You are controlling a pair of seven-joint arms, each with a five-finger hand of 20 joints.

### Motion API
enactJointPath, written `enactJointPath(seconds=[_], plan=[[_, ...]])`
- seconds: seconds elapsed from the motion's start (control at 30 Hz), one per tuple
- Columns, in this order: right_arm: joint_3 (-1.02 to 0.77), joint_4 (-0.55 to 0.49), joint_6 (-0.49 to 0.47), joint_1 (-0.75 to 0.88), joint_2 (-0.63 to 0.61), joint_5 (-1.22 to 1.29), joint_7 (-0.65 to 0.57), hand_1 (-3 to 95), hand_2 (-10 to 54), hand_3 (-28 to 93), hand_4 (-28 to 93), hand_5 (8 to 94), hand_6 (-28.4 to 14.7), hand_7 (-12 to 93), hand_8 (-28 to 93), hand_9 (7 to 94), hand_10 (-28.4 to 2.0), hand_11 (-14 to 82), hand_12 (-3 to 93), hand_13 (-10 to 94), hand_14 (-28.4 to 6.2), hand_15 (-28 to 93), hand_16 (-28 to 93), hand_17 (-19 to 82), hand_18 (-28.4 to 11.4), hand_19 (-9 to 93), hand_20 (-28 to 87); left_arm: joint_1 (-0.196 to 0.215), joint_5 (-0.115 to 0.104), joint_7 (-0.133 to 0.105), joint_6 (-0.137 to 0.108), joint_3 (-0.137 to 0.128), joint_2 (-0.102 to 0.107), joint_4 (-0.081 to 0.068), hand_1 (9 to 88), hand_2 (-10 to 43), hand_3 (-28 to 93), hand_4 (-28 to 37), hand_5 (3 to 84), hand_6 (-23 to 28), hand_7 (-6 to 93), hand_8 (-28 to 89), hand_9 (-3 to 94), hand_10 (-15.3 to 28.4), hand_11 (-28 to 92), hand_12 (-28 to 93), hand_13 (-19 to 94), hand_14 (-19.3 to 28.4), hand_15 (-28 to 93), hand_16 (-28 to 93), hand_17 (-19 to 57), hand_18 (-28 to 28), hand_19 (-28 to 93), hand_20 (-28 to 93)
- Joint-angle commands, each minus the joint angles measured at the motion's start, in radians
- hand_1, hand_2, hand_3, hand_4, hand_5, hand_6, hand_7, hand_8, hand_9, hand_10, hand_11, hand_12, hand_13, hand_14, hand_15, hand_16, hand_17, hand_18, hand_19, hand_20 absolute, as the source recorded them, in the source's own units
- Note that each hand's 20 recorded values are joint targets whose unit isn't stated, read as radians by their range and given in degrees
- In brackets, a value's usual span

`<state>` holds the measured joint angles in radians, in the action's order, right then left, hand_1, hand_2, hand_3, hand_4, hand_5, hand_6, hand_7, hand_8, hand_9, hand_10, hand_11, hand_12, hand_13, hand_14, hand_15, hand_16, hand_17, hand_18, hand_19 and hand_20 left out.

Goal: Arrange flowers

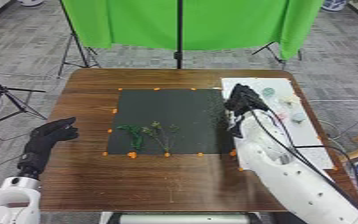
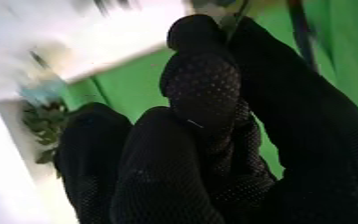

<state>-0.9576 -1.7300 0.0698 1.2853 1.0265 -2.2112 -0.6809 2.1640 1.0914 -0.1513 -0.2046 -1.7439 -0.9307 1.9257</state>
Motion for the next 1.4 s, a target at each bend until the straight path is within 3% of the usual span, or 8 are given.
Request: enactJointPath(seconds=[0.03, 0.47, 1.0, 1.4], plan=[[-0.005, -0.120, 0.056, 0.012, 0.016, -0.004, 0.042, 54.0, -9.5, 60, 8, 83.3, -6.4, 36, 24, 92.4, -10.9, 52.8, 26.1, 94, 0.0, 75, 22, 77, -12.1, 93, 62, 0.013, 0.003, 0.015, 0.010, -0.006, -0.002, 0.004, 36.0, -0.5, 61, -20.1, 47.9, 4.7, 16.0, -7, 50.7, 13.8, 25, 13, 43, 18.9, 30, -2, 7.3, 12.4, 9, 18], [0.087, -0.156, 0.010, 0.101, 0.066, -0.049, 0.090, 54.0, -9.5, 59, 9, 83.3, -6.6, 36, 24, 92.6, -10.8, 53.2, 25.6, 94, 0.2, 76, 22, 77, -11.8, 93, 62, 0.007, 0.005, 0.022, 0.023, -0.002, -0.001, 0.000, 36.1, -0.6, 61, -20.1, 47.9, 4.7, 15.8, -7, 50.7, 13.8, 25, 13, 43, 18.9, 30, -2, 7.3, 12.4, 9, 17], [0.125, -0.112, 0.001, 0.118, 0.055, -0.028, 0.141, 53.2, -9.5, 59, 4, 80.6, -5.2, 39, 21, 90.5, -9.8, 53.5, 26.3, 94, -0.2, 74, 23, 74, -12.4, 93, 62, 0.000, 0.007, 0.018, 0.030, 0.003, -0.002, -0.005, 36.0, -0.6, 61, -20.0, 47.8, 4.6, 15.8, -7, 50.6, 13.7, 25, 13, 43, 18.9, 30, -2, 7.4, 12.3, 9, 17], [0.133, -0.106, -0.033, 0.107, 0.032, -0.050, 0.175, 53.1, -9.5, 59, 1, 79.7, -4.7, 39, 20, 89.2, -10.8, 52.6, 26.7, 94, -1.2, 71, 26, 72, -13.8, 93, 62, -0.001, 0.007, 0.015, 0.033, 0.004, -0.008, -0.006, 36.0, -0.9, 61, -19.8, 47.8, 4.7, 15.6, -7, 50.6, 13.7, 25, 13, 43, 18.9, 30, -2, 7.3, 12.4, 9, 17]])
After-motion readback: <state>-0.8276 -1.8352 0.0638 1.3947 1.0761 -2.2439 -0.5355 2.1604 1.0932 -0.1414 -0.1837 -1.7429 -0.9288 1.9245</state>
